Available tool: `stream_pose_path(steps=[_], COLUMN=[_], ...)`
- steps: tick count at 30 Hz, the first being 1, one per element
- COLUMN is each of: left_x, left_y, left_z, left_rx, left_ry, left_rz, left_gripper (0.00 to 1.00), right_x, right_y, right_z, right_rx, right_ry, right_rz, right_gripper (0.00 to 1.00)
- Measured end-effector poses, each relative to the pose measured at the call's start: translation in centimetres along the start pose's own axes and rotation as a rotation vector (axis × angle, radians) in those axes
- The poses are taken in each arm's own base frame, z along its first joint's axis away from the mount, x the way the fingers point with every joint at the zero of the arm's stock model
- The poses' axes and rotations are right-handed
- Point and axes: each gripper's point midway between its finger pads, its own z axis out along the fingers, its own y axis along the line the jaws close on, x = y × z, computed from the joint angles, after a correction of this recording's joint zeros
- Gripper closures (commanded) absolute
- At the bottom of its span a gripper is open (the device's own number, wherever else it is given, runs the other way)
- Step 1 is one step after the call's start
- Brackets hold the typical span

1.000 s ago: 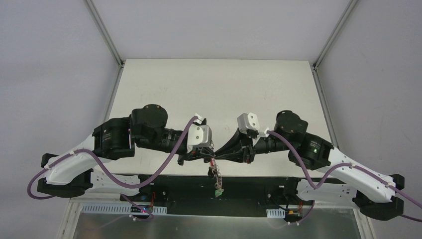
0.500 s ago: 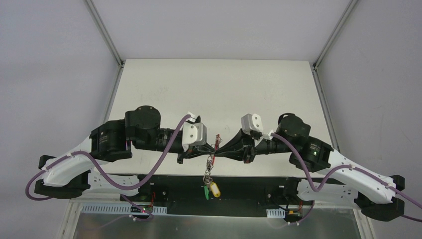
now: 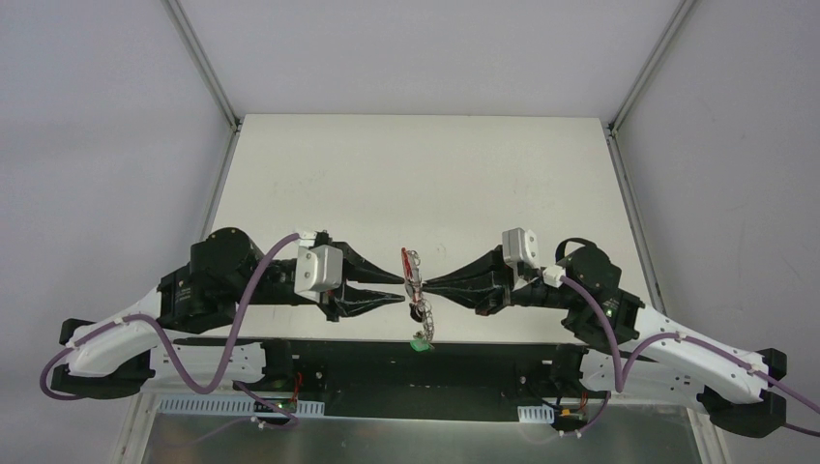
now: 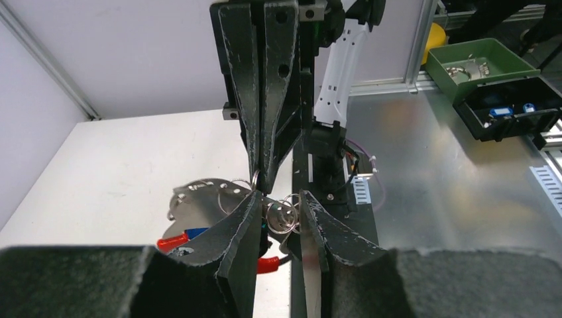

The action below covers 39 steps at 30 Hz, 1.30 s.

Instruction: Put the keys on the keyring

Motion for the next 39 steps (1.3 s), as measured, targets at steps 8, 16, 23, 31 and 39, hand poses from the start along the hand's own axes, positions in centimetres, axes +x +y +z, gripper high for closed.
stream_pose_path(steps=[8,16,23,31,39], left_x=[2.2,2.5,1.4,0.0,0.2], left_y=[0.2,0.6,0.5,0.4,0.7], left_z=[1.7,1.6,0.7,-0.1,0.6], left_rx=[-0.001,-0.024,-0.026,-0.026,-0.025], left_ry=[0.048,0.051,0.010,-0.038,-0.035], left_rz=[-0.009,-0.005,0.004,0.030,0.070], left_gripper=[0.74,0.75,0.75,0.74,0.78], right_x=[-2.0,-2.5,-2.9,-2.9,-2.9], right_y=[-0.2,-0.1,0.1,0.3,0.6], right_z=[0.6,0.6,0.4,0.4,0.4], right_rx=[0.004,0.000,-0.005,-0.014,-0.023], right_ry=[-0.096,-0.115,-0.124,-0.124,-0.124], right_rz=[-0.023,-0.025,-0.029,-0.026,-0.014], right_gripper=[1.00,1.00,1.00,1.00,1.00])
